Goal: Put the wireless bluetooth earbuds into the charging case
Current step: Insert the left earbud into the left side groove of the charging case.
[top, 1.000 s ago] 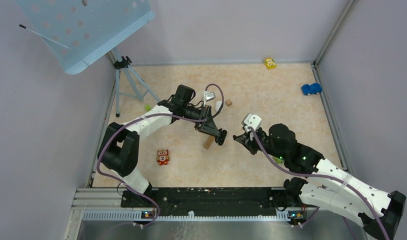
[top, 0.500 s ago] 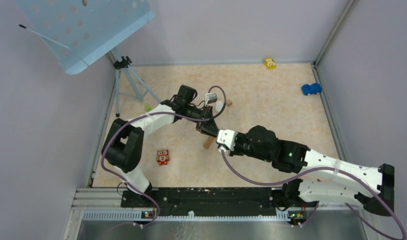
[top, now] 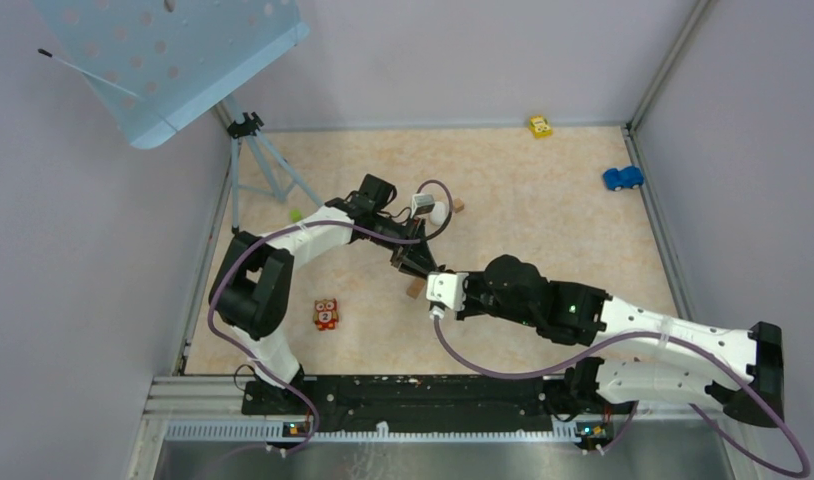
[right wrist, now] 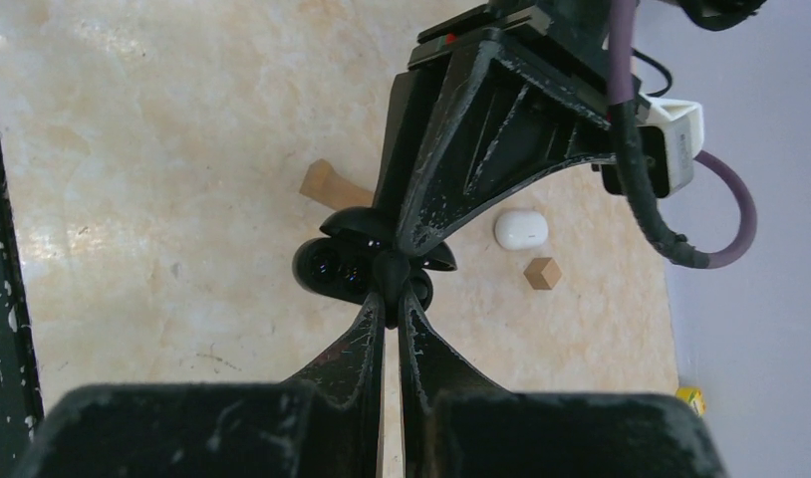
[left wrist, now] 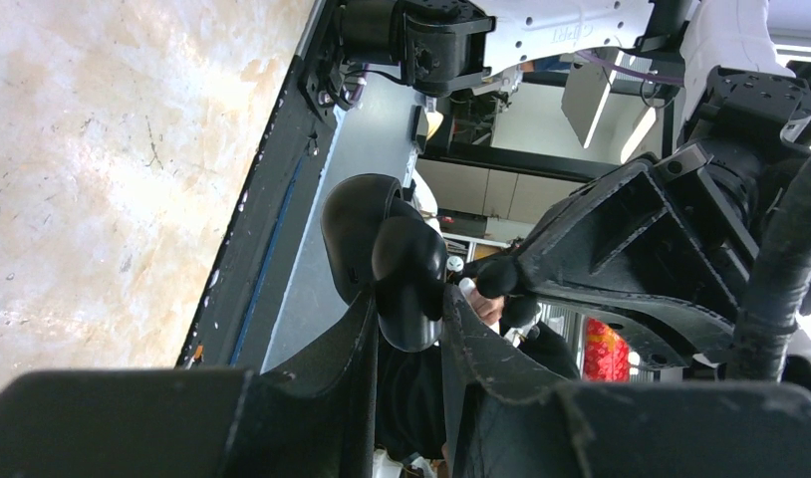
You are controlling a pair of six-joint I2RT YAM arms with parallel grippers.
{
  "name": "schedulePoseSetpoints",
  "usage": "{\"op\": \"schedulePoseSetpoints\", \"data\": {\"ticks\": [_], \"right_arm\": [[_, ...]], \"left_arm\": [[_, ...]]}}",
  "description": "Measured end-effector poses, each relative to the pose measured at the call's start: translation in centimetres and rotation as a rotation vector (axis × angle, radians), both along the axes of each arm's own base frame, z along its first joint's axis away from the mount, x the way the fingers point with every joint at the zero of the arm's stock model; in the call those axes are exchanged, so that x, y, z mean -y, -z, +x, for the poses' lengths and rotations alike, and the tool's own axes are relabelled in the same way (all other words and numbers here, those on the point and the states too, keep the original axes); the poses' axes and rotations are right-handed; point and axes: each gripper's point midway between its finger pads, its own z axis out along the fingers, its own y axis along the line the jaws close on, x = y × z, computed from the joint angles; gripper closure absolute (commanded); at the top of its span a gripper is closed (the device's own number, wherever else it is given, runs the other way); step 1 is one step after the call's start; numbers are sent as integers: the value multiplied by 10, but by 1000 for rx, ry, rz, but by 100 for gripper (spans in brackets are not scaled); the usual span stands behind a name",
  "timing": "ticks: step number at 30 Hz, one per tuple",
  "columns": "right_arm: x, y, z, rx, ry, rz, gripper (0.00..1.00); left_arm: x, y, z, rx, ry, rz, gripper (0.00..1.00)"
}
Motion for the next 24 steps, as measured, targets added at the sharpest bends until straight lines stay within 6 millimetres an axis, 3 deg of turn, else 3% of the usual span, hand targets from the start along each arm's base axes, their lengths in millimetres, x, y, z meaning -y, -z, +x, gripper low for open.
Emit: {"op": "schedulePoseSetpoints", "data": {"ticks": [4, 24], "right_arm": [[1, 11, -2, -12, -18, -47, 100], [-3, 24, -3, -17, -46, -99, 100]], "left_arm": [[-1, 1, -1, -6, 0, 6, 100], [-1, 1, -2, 1, 6, 1, 100]]}}
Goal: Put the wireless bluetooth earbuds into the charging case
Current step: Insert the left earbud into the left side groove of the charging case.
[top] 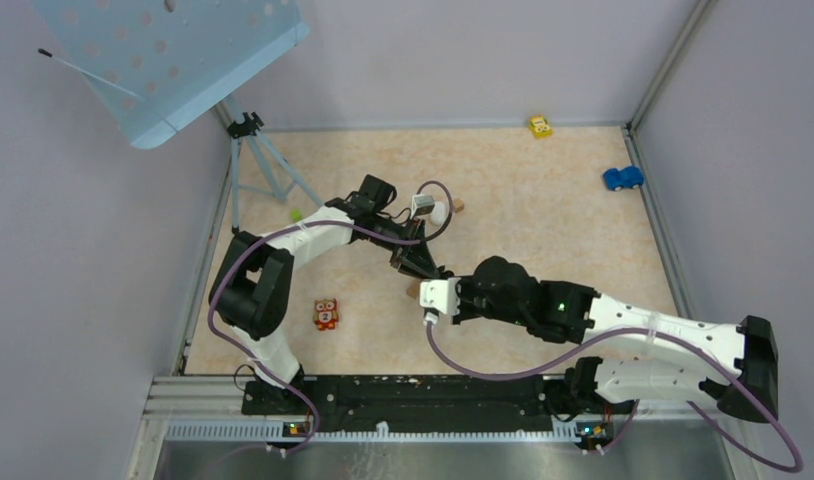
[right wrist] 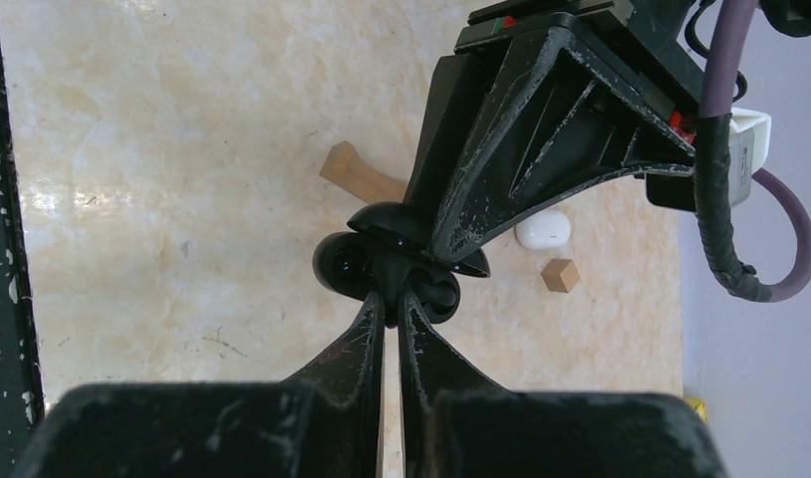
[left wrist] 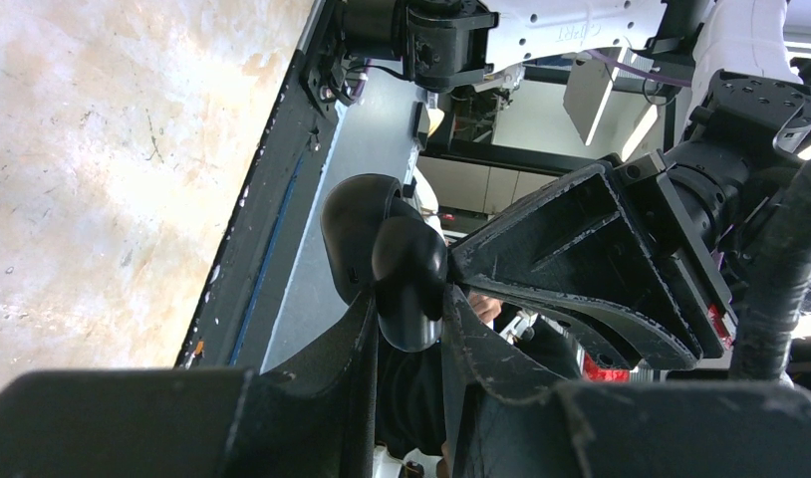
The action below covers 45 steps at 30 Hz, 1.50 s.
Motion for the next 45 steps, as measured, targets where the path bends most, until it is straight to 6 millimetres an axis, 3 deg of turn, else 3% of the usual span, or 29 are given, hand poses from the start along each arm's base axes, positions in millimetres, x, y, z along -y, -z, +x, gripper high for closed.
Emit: {"op": "schedulePoseSetpoints", "data": {"ticks": [22, 28, 37, 45], "right_arm": [[-5, 18, -1, 8, -57, -82, 100], [-4, 19, -1, 15, -68, -93, 82], [-4, 21, -3, 5, -78, -96, 81], [-5, 22, -7, -13, -90, -92, 74]], "left_arm": [[-2, 6, -1, 10, -4, 23, 100], [-2, 6, -1, 10, -4, 24, 100], [-2, 6, -1, 8, -4, 25, 100], [-2, 6, -2, 5, -3, 27, 100]]}}
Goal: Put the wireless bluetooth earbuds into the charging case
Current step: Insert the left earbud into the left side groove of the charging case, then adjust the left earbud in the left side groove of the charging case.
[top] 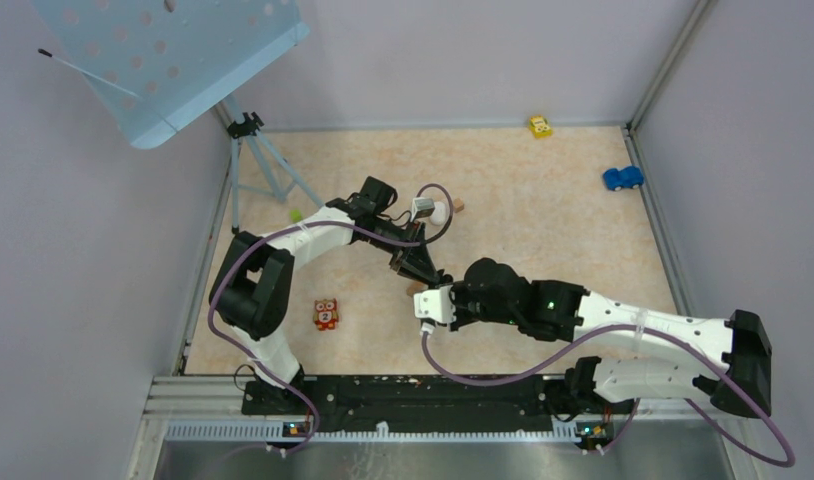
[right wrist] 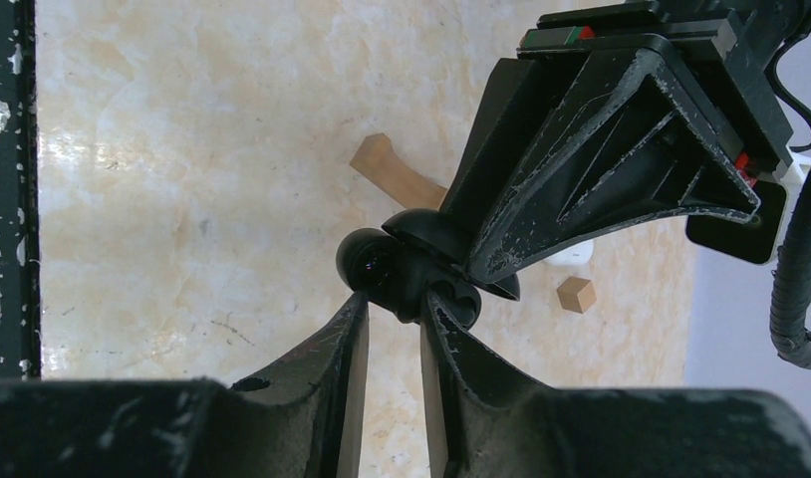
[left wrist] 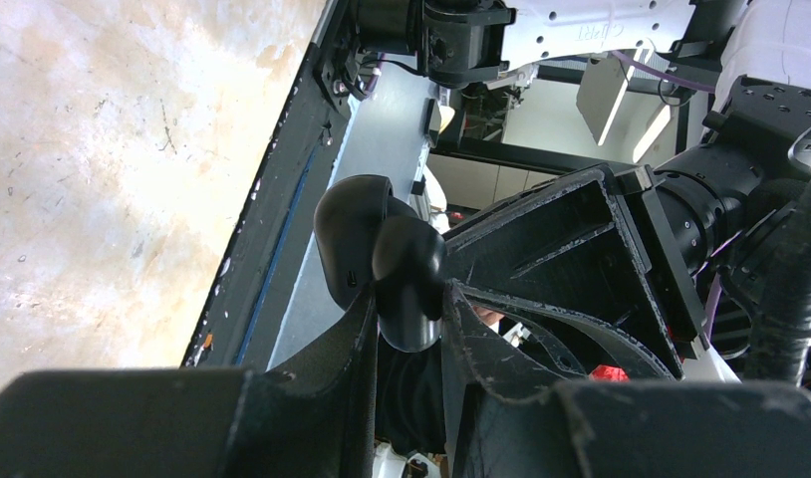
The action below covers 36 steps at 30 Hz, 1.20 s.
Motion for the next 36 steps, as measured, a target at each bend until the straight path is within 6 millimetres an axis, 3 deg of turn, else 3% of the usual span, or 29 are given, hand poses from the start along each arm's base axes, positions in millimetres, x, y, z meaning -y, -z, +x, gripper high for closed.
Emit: {"op": "schedulePoseSetpoints", "data": {"ticks": [12, 27, 31, 33, 36], "right_arm": [[-1, -2, -4, -28, 3, 23, 71], [2, -20, -10, -65, 30, 107, 69], [3, -40, -11, -82, 79, 211, 62], [6, -55, -9, -96, 135, 298, 54], [18, -81, 0, -175, 338, 497, 45]], "left_arm": [[0, 0, 0, -2, 0, 1, 100], [0, 0, -1, -2, 3, -2, 100], [1, 0, 1, -2, 5, -1, 100], [1, 0, 2, 0, 5, -2, 100], [2, 0, 4, 10, 1, -2, 100]]}}
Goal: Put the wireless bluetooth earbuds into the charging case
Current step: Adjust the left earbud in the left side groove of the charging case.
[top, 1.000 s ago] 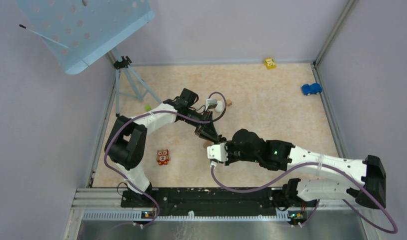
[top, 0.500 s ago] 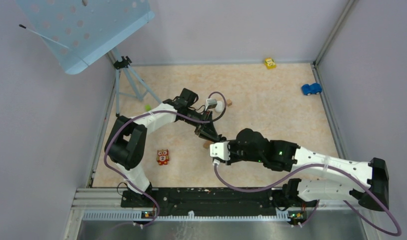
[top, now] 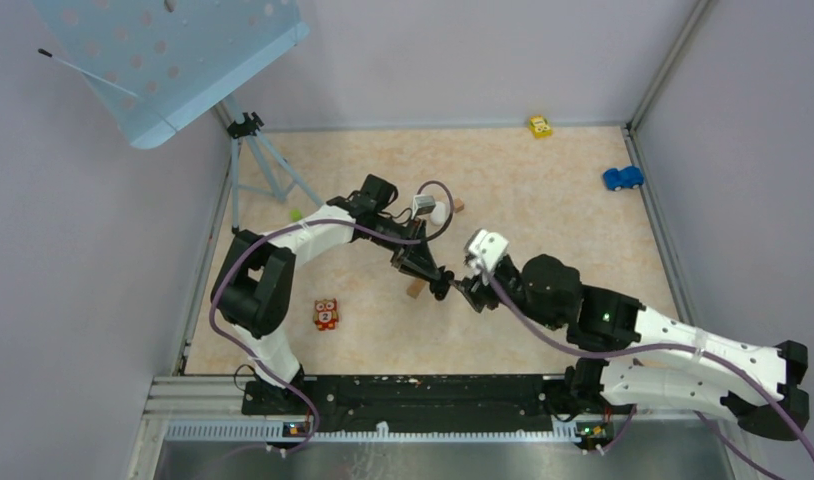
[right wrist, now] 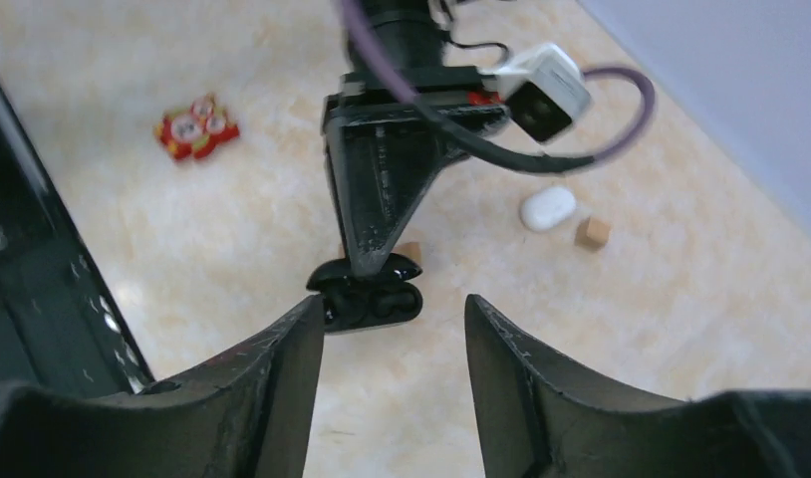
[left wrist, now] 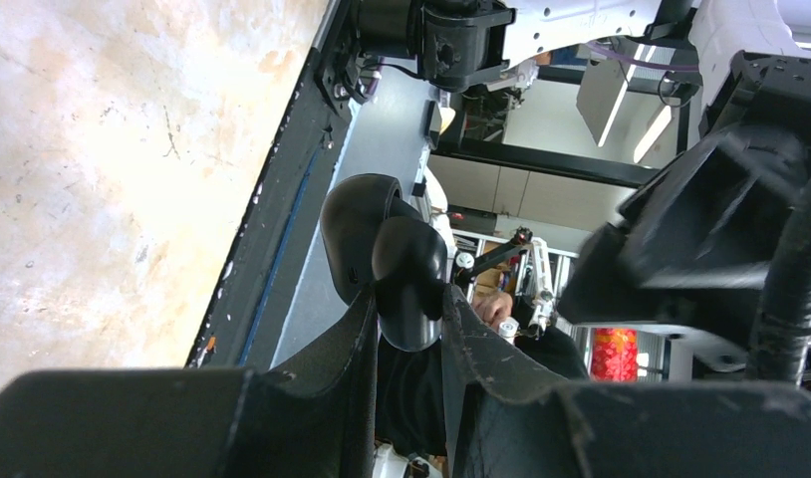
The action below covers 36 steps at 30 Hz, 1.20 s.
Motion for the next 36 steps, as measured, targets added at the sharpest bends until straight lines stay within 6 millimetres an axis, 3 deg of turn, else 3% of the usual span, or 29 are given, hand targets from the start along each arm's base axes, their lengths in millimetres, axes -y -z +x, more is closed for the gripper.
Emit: {"op": "schedulePoseSetpoints", "data": {"ticks": [5, 10, 14, 19, 24, 36], "right_arm": [[21, -11, 15, -237, 323, 259, 49], [35, 2, 18, -542, 593, 483, 52], [40, 16, 15, -776, 754, 658, 49], [38, 45, 2, -1020, 823, 861, 52], [35, 69, -1, -1149, 875, 955, 62], [14, 45, 12, -1230, 817, 1124, 62]], "left_arm": [[5, -3, 10, 42, -29, -10, 100], [11, -16, 21, 118, -74, -41, 100], [13, -22, 27, 175, -119, -52, 100], [13, -21, 29, 200, -156, -50, 100], [14, -20, 34, 227, -189, -45, 100], [13, -24, 35, 275, -197, -61, 100]]}}
